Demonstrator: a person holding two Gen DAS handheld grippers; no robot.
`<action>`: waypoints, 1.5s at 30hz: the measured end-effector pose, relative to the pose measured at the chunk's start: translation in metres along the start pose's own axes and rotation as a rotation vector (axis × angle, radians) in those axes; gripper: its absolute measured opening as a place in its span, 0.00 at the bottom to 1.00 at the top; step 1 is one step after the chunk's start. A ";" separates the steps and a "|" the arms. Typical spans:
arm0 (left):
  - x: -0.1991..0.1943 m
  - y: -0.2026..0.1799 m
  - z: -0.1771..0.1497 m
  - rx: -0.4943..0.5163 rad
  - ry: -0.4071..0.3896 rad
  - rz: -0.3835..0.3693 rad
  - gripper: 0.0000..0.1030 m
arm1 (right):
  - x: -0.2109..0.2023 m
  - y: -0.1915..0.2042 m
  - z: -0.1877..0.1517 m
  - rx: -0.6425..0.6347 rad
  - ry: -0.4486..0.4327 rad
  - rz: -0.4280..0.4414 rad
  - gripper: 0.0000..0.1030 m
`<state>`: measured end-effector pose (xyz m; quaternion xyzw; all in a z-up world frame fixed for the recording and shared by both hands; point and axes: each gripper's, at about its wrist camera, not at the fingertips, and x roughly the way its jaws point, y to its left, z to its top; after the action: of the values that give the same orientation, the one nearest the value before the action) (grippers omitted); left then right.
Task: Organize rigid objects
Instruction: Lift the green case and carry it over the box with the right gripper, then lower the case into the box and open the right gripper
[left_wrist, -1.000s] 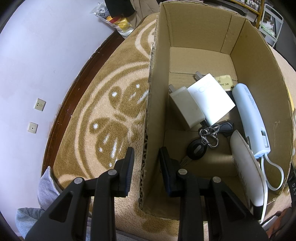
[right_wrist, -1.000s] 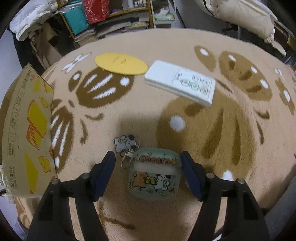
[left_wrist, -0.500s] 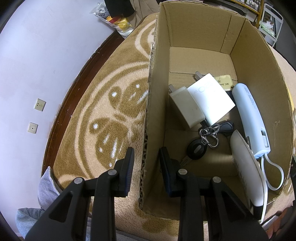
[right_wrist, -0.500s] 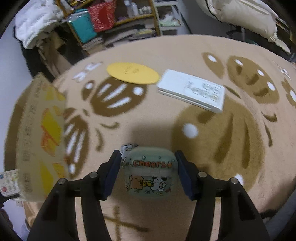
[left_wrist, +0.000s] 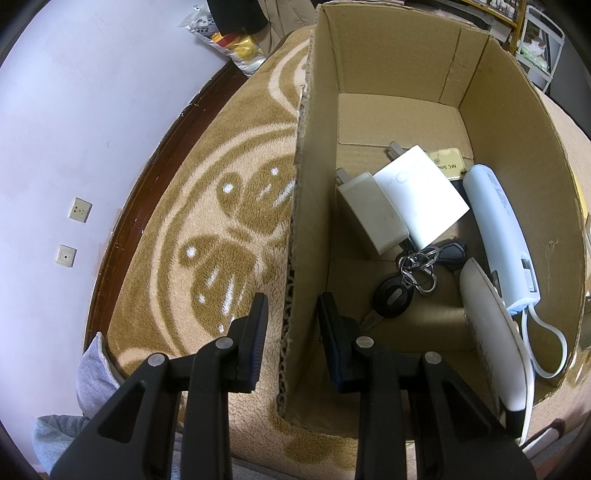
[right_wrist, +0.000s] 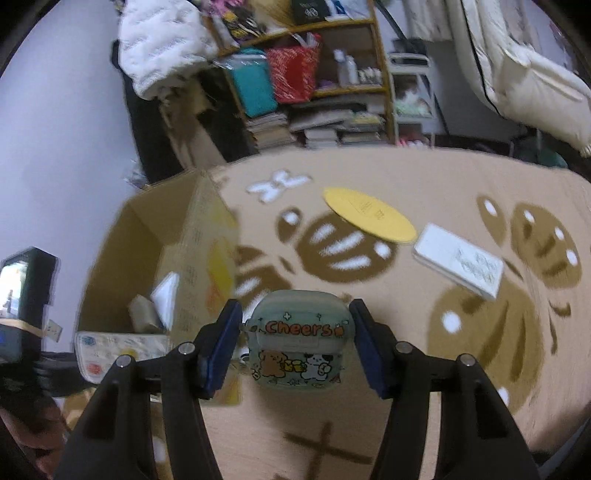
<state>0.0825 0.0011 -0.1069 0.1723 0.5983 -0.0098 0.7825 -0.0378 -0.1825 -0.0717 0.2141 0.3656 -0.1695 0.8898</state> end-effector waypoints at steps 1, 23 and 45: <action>0.000 0.000 0.000 0.000 0.000 0.000 0.27 | -0.005 0.004 0.003 -0.008 -0.016 0.021 0.61; -0.001 -0.001 0.001 0.009 0.001 0.002 0.27 | -0.029 0.081 0.034 -0.143 -0.109 0.237 0.61; 0.002 0.002 0.000 0.007 0.003 -0.003 0.27 | 0.003 0.072 0.032 -0.145 -0.030 0.253 0.64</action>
<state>0.0838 0.0030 -0.1083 0.1741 0.5997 -0.0127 0.7810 0.0162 -0.1380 -0.0351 0.1912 0.3337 -0.0322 0.9225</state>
